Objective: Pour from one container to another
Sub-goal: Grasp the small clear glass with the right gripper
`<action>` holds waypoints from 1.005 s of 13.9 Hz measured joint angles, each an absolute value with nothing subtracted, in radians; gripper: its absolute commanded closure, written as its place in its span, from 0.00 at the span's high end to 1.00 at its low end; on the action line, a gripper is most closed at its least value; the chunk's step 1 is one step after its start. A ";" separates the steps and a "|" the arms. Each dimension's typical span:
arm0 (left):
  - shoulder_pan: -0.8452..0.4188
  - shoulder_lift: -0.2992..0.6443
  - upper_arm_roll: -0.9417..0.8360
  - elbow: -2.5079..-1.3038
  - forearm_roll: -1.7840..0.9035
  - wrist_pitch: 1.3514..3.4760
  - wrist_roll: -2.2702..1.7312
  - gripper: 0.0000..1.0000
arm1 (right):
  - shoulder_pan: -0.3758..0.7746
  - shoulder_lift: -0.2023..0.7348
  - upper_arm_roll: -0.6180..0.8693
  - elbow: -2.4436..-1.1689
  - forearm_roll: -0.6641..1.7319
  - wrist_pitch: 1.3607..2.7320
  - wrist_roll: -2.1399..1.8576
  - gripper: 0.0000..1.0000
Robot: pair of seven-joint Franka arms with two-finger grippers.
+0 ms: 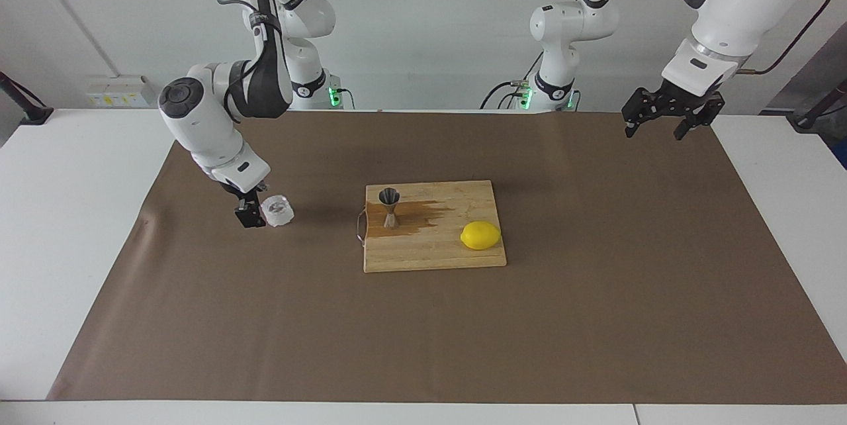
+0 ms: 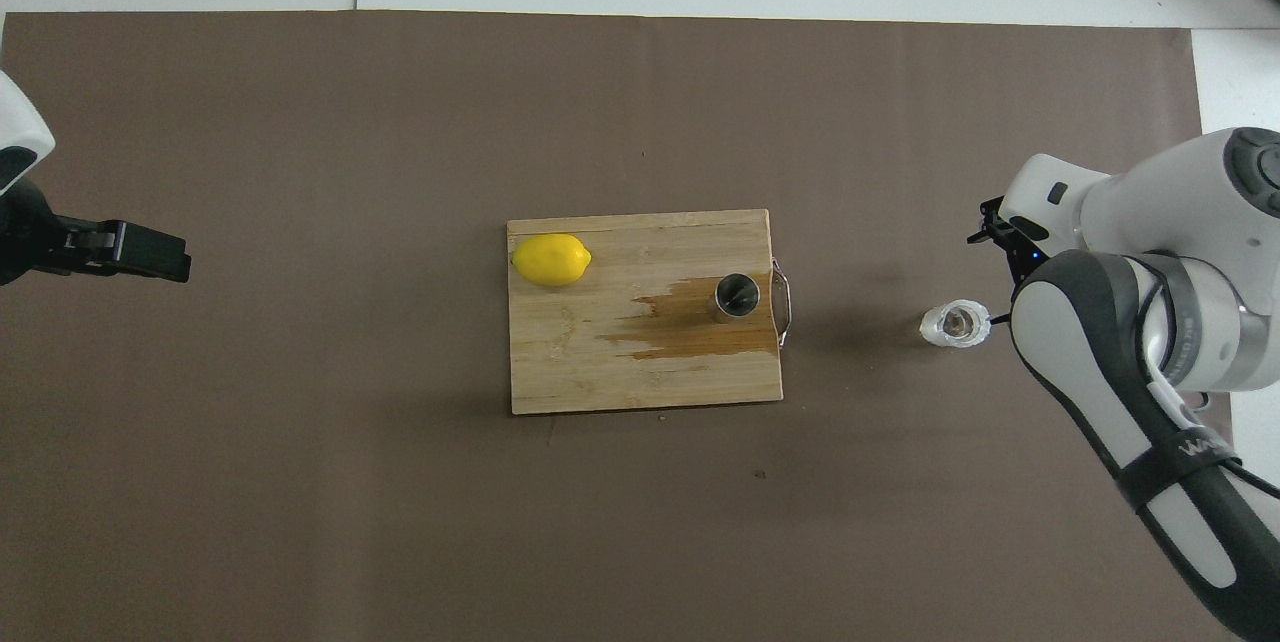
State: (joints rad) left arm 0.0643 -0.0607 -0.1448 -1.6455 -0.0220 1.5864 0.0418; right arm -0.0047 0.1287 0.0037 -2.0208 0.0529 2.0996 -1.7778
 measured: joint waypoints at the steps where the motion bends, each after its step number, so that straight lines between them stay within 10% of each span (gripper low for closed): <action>1: 0.064 -0.061 -0.145 -1.639 -0.023 1.579 0.042 1.00 | -0.004 0.131 0.004 -2.032 0.053 2.106 -1.791 1.00; 14: 0.064 -0.060 -0.152 -1.638 -0.024 1.532 0.029 1.00 | -0.019 0.130 0.002 -2.181 0.054 2.224 -1.856 1.00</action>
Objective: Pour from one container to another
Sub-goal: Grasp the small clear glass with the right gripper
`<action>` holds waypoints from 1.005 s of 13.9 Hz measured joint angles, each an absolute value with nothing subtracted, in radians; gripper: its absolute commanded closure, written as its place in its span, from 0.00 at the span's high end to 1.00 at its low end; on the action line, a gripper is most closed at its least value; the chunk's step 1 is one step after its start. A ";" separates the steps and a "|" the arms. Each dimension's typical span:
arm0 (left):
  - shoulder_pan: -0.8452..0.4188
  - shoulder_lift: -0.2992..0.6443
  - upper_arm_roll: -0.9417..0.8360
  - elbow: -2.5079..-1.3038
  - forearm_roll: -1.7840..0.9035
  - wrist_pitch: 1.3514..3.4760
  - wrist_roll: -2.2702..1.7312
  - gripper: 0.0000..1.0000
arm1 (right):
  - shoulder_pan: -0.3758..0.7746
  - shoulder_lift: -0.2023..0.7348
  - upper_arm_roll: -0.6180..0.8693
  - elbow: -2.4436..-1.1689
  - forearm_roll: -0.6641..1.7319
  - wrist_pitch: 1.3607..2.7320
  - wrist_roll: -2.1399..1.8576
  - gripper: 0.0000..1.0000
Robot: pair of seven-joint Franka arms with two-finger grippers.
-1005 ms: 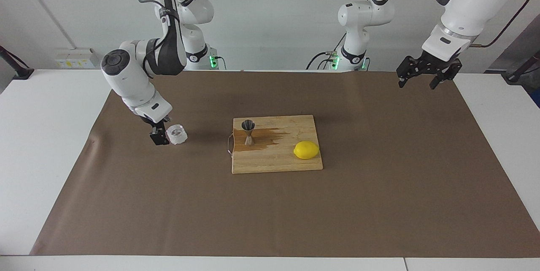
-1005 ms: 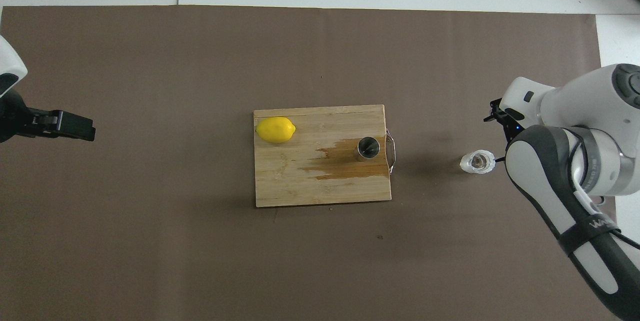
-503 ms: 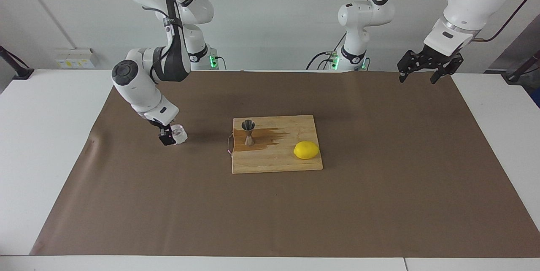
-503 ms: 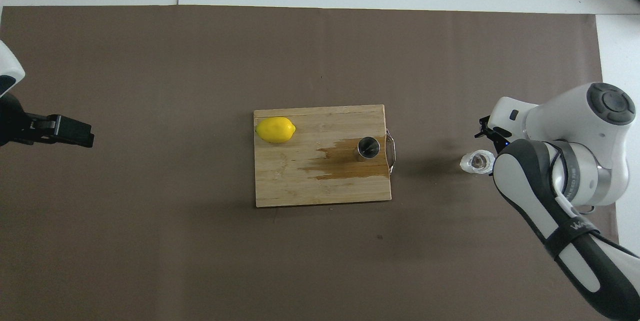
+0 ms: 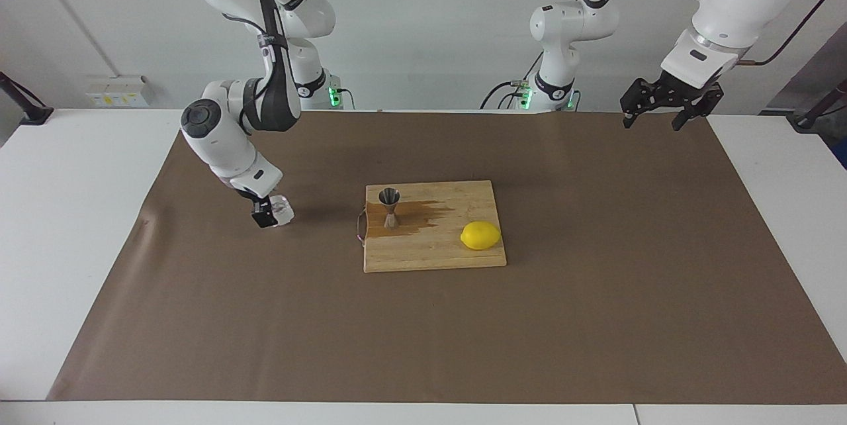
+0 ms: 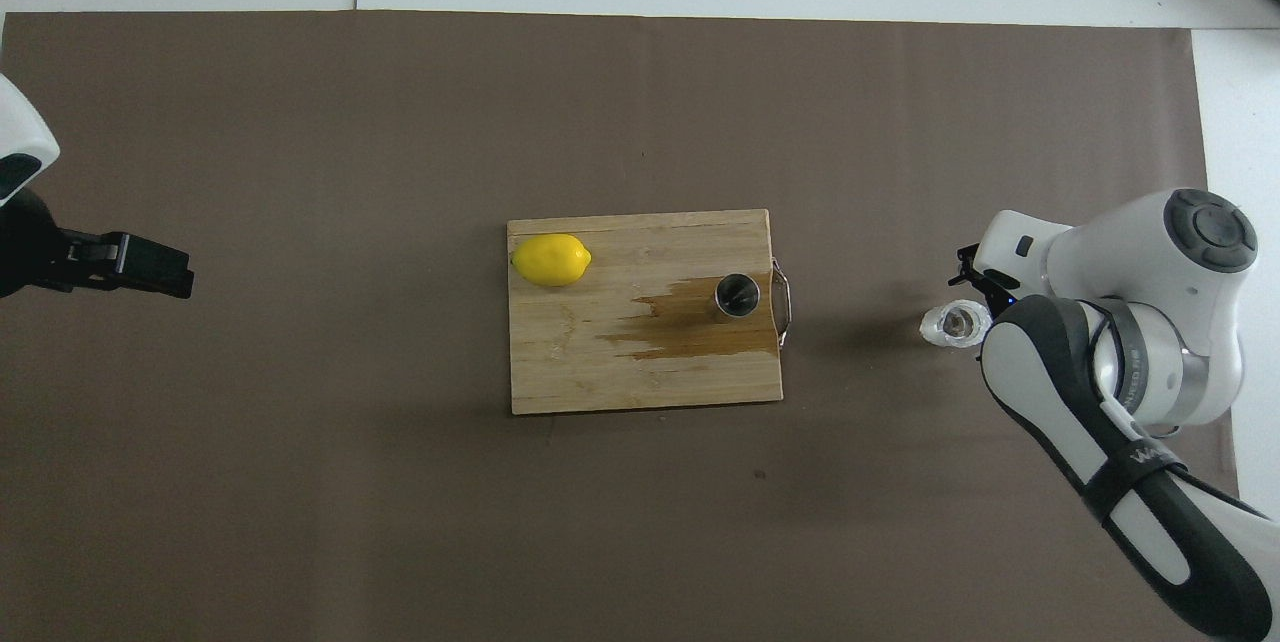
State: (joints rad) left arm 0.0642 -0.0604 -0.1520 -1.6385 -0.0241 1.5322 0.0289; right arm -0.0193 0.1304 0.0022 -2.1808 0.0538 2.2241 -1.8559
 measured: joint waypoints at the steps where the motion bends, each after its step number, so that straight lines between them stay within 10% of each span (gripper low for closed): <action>1: 0.064 -0.060 -0.152 -1.638 -0.024 1.532 0.029 1.00 | -0.022 0.131 0.002 -2.187 0.059 2.236 -1.862 1.00; 8: 0.065 -0.060 -0.151 -1.638 -0.024 1.532 0.029 1.00 | -0.025 0.134 0.002 -2.258 0.144 2.322 -1.902 0.97; 12: 0.065 -0.060 -0.151 -1.638 -0.024 1.532 0.029 1.00 | -0.033 0.134 0.002 -2.258 0.148 2.322 -1.902 0.00; 14: 0.065 -0.060 -0.151 -1.638 -0.024 1.532 0.029 1.00 | -0.037 0.134 0.002 -2.258 0.151 2.326 -1.902 0.00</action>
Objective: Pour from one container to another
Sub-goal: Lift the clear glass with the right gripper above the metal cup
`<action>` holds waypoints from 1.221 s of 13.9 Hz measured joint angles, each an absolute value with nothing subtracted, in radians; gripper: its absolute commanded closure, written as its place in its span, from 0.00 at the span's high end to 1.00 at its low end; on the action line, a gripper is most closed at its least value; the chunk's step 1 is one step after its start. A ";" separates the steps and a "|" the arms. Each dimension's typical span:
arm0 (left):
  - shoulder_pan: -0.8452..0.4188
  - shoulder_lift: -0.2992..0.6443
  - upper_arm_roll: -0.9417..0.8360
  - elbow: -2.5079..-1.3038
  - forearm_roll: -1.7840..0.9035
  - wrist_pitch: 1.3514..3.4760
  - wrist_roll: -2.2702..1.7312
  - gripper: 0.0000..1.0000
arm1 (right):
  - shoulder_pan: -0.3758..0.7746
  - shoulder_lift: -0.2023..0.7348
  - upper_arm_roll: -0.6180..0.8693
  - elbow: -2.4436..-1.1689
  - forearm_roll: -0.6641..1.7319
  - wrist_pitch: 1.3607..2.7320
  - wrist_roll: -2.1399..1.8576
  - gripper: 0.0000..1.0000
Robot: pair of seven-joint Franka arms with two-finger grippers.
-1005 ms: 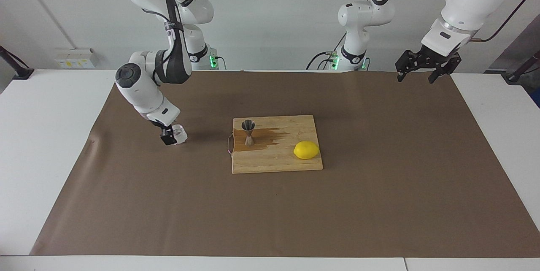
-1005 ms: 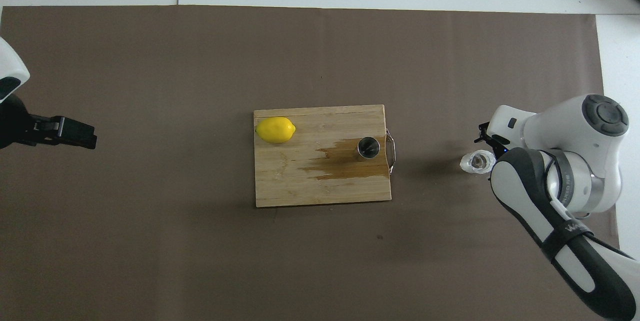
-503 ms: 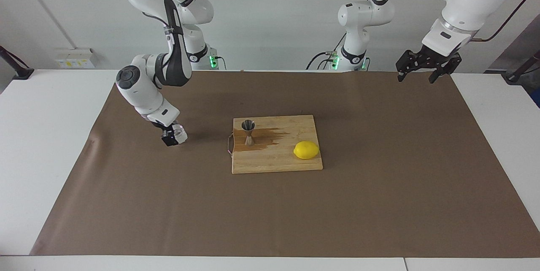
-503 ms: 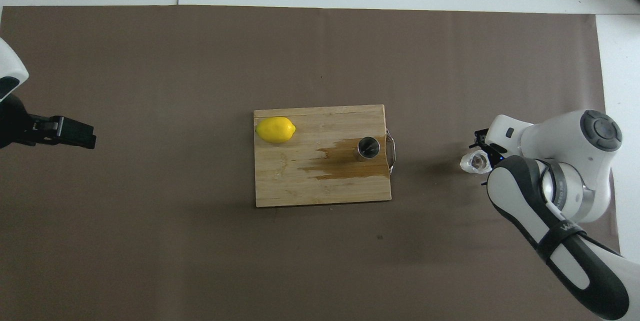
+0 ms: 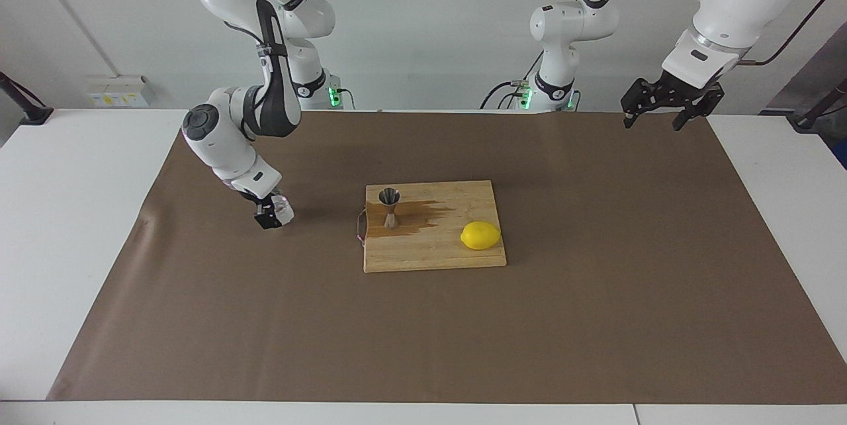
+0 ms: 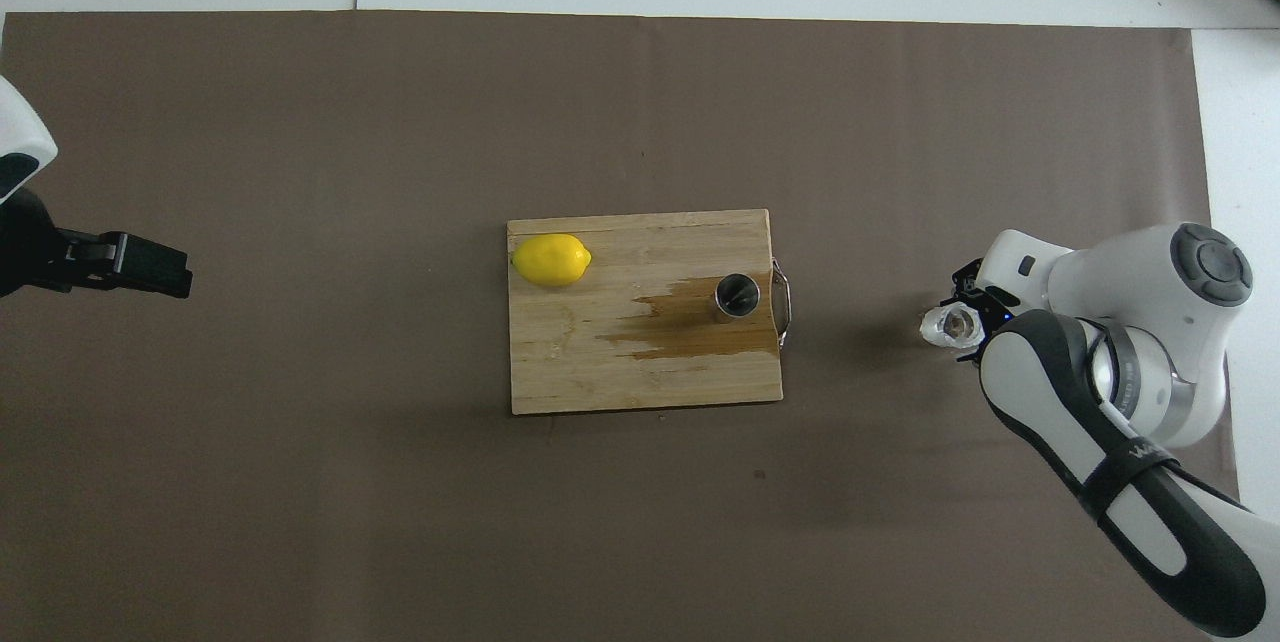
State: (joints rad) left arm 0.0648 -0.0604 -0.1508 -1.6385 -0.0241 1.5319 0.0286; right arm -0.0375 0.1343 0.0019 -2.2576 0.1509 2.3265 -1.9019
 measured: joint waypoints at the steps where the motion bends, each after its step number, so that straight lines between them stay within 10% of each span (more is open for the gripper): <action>1: 0.065 -0.060 -0.151 -1.638 -0.024 1.532 0.029 1.00 | -0.039 0.134 0.002 -2.256 0.155 2.328 -1.902 0.00; 17: 0.065 -0.060 -0.151 -1.638 -0.024 1.532 0.029 1.00 | 0.148 0.083 0.018 -2.041 0.078 2.151 -1.389 0.00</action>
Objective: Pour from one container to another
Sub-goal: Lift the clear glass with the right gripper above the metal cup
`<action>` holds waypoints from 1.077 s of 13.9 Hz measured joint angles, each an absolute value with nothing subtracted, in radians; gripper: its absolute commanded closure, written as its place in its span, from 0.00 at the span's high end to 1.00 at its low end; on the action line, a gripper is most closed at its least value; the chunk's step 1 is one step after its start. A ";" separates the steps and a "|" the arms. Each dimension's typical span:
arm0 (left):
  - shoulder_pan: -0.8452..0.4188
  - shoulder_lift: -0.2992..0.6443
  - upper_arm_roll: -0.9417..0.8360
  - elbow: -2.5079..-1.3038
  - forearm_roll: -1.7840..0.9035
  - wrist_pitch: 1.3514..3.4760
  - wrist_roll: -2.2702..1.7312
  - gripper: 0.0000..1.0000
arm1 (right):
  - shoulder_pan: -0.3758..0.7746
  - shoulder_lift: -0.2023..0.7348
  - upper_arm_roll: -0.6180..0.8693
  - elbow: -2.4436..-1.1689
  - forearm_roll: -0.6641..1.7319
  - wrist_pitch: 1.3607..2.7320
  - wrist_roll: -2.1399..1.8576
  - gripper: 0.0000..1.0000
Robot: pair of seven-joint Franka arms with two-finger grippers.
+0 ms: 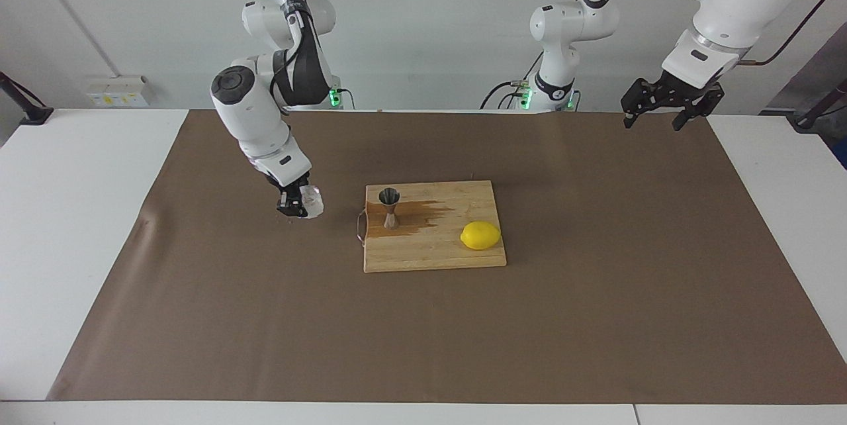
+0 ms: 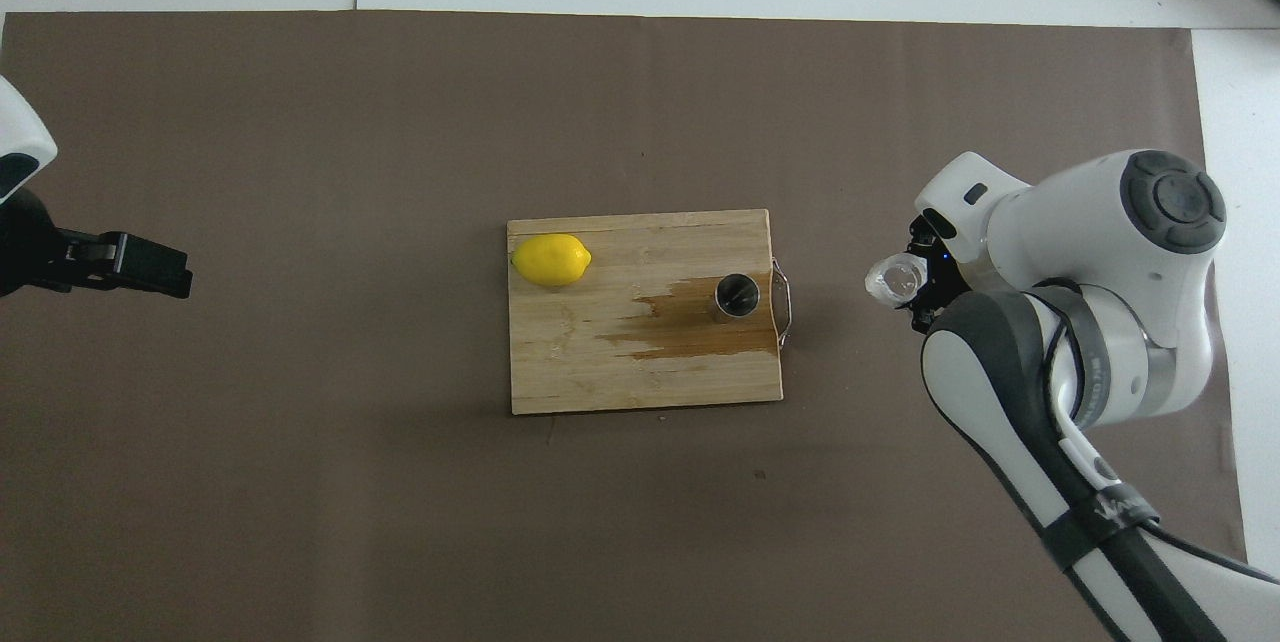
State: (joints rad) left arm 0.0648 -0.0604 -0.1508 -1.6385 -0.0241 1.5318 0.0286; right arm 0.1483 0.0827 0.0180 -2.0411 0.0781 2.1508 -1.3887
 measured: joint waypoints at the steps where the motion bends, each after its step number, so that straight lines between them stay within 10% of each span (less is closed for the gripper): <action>1: 0.065 -0.060 -0.151 -1.638 -0.024 1.532 0.029 1.00 | 0.167 0.083 0.019 -2.031 0.060 2.147 -1.355 0.00; 15: 0.065 -0.060 -0.151 -1.638 -0.024 1.532 0.029 1.00 | 0.366 0.123 0.021 -1.916 -0.197 2.081 -1.097 0.00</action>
